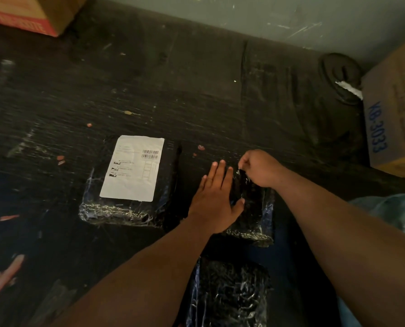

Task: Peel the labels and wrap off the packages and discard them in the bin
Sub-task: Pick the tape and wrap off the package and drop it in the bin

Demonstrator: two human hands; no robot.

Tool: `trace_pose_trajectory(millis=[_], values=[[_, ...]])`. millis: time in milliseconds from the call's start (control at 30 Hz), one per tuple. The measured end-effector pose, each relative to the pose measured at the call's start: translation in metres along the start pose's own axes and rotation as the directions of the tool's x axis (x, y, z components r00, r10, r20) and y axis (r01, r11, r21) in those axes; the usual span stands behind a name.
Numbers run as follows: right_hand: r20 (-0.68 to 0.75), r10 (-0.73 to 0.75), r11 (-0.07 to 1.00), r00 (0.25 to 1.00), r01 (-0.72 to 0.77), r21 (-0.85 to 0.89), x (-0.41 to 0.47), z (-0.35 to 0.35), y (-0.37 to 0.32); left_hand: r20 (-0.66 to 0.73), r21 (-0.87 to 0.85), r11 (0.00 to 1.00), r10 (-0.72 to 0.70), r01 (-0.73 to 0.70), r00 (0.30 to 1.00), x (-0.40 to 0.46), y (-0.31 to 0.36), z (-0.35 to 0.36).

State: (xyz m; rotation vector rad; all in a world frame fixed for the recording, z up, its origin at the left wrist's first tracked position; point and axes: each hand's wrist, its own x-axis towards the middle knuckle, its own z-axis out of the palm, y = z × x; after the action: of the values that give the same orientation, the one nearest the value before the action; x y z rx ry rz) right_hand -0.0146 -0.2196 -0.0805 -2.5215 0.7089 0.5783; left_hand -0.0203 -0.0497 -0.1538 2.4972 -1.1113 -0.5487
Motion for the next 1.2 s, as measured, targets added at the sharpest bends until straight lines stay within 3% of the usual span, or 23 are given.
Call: trace_pose_trajectory(millis=[367,600,900,1200], values=[[0.155,-0.007,0.993,0.988,0.025,-0.118,0.004,-0.007,-0.006,-0.017,-0.015,1.000,0.010,-0.010,1.000,0.000,-0.001,0.001],[0.082,-0.091,0.996,0.992,0.093,-0.016,-0.004,-0.003,0.007,-0.005,-0.012,1.000,0.004,-0.004,1.000,-0.001,-0.001,0.000],[0.042,-0.134,0.977,0.990,0.139,-0.163,-0.009,0.003,-0.002,-0.007,-0.021,1.000,0.005,-0.005,1.000,-0.001,0.000,0.001],[0.142,-0.101,0.948,0.985,0.138,-0.286,-0.010,-0.001,-0.013,0.004,-0.020,1.000,-0.001,0.001,1.000,0.000,-0.001,0.000]])
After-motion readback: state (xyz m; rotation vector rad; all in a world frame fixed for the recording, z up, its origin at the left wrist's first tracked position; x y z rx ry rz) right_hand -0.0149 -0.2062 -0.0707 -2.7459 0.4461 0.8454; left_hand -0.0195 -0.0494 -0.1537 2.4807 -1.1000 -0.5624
